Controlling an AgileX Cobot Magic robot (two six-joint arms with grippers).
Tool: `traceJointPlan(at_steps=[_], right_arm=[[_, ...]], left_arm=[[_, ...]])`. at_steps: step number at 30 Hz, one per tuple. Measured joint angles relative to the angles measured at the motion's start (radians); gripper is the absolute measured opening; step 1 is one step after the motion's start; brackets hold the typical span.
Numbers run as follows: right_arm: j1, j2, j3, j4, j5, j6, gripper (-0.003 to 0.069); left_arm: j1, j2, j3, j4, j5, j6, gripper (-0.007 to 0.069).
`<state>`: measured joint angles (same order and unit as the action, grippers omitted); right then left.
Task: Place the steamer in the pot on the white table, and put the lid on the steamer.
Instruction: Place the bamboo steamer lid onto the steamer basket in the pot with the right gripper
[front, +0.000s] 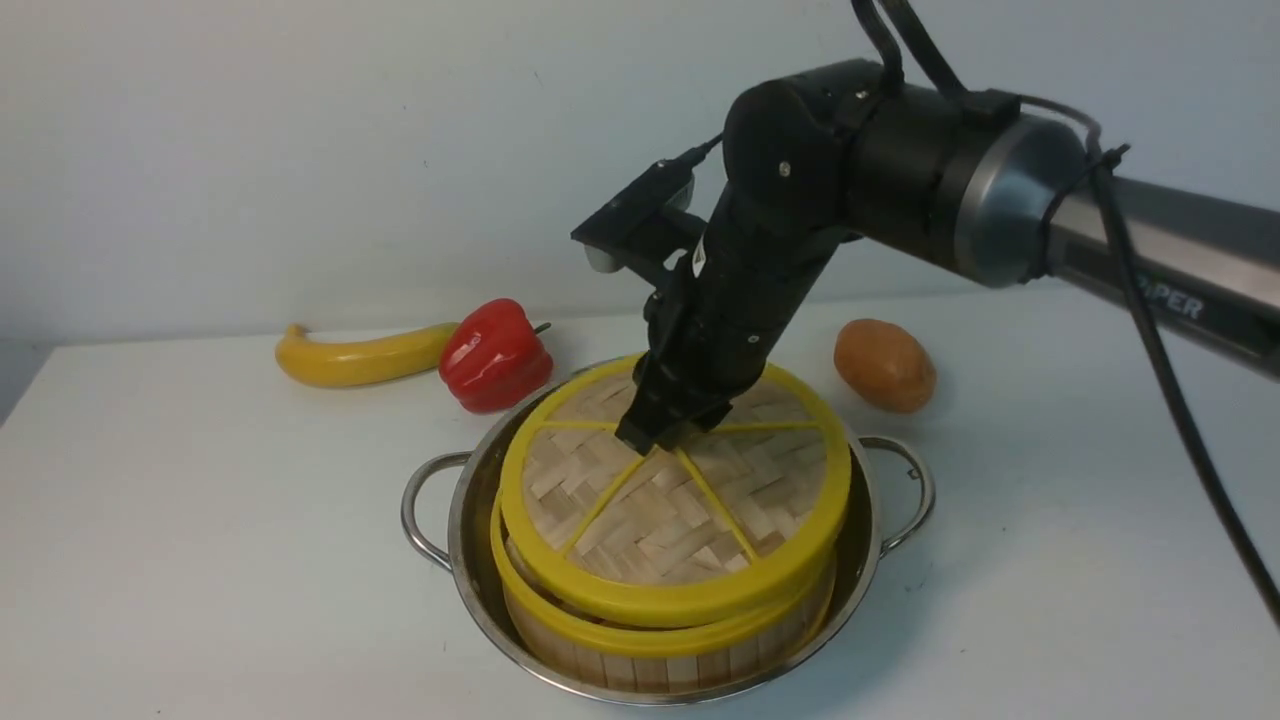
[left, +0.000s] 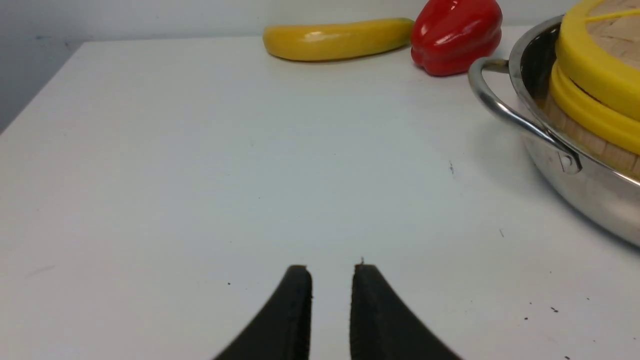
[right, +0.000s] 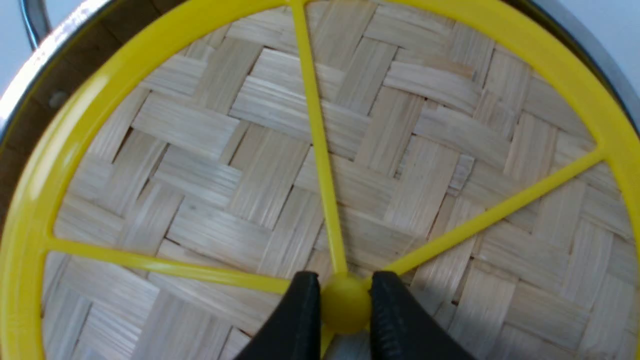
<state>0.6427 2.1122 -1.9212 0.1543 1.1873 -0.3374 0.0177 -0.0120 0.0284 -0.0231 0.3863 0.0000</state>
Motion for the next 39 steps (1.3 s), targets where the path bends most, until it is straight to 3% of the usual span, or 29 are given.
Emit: traceJointPlan(at_steps=[14, 30, 39], right_arm=[[0.000, 0.003, -0.172, -0.002, 0.064, 0.000, 0.0109], [0.000, 0.003, -0.171, 0.066, 0.071, 0.082, 0.0109], [0.000, -0.035, -0.052, 0.052, 0.071, 0.082, 0.0109]], left_arm=[[0.000, 0.000, 0.000, 0.000, 0.000, 0.000, 0.0116], [0.000, 0.000, 0.000, 0.000, 0.000, 0.000, 0.0116], [0.000, 0.000, 0.000, 0.000, 0.000, 0.000, 0.0116]])
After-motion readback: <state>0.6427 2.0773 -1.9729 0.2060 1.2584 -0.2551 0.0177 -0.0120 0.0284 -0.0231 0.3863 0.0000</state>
